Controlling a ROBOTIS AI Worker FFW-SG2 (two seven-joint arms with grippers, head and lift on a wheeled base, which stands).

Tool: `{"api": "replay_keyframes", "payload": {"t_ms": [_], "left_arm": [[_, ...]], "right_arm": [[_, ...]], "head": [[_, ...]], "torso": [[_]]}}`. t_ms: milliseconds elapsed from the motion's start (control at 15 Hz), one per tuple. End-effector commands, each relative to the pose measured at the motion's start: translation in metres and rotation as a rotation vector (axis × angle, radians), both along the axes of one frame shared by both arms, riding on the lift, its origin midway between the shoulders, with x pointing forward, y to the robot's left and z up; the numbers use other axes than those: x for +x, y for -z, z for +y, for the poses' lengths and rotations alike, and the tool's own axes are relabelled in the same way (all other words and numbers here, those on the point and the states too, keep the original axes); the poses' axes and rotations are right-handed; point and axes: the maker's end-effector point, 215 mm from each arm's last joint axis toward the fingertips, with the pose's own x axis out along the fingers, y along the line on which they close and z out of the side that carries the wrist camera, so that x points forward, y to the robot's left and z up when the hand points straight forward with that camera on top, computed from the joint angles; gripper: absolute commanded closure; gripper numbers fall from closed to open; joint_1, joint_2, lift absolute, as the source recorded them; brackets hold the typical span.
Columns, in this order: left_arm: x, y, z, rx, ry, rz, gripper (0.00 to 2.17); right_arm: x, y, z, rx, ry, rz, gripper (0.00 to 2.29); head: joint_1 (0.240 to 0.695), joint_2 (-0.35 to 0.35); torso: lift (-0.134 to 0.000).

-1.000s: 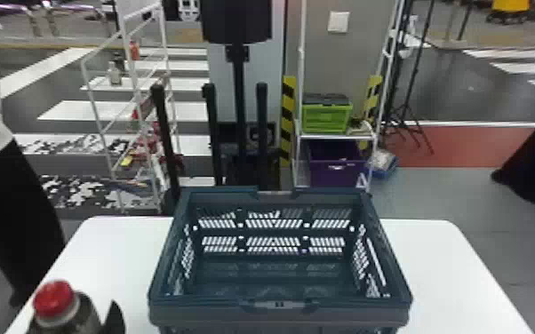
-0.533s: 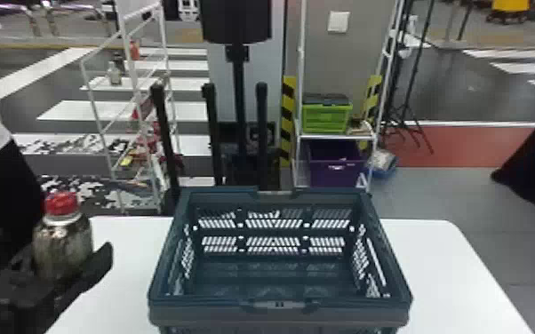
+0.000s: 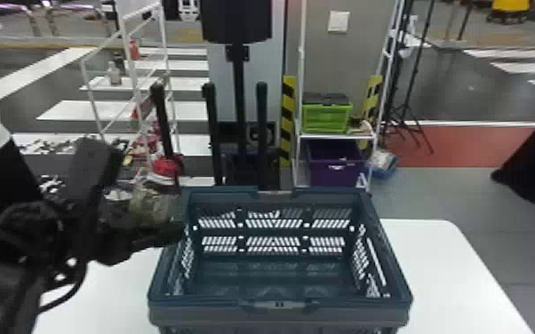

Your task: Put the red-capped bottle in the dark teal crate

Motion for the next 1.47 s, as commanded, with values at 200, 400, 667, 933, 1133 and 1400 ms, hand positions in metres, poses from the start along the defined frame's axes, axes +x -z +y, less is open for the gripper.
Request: {"api": "replay_keyframes", "payload": {"t_ms": [200,400,667,933,1133,1400], "left_arm": [[0.044,0.023,-0.084,0.102,0.221,0.136,1.88],[0.053,0.061,-0.116,0.19,0.341,0.253,1.88],[0.059,0.113,-0.16,0.267,0.475,0.321,1.88],[0.059,0.163,-0.202,0.35,0.638,0.332,1.88],[0.06,0.188,-0.213,0.445,0.717,0.324,1.88],[0.057,0.204,-0.208,0.501,0.748,0.33,1.86]], "right_arm": [[-0.005,0.0,-0.007,0.0,0.015,-0.008,0.15],[-0.008,-0.005,-0.012,0.002,0.024,-0.027,0.15],[-0.011,-0.006,-0.014,0.003,0.029,-0.033,0.15],[-0.014,-0.01,-0.016,0.01,0.04,-0.055,0.15],[-0.016,-0.013,-0.018,0.012,0.044,-0.068,0.15],[-0.016,-0.016,-0.017,0.015,0.045,-0.077,0.15]], "head": [[0.499,0.0],[0.499,0.0],[0.499,0.0],[0.499,0.0],[0.499,0.0],[0.499,0.0]], "torso": [[0.0],[0.0],[0.0],[0.0],[0.0],[0.0]]}}
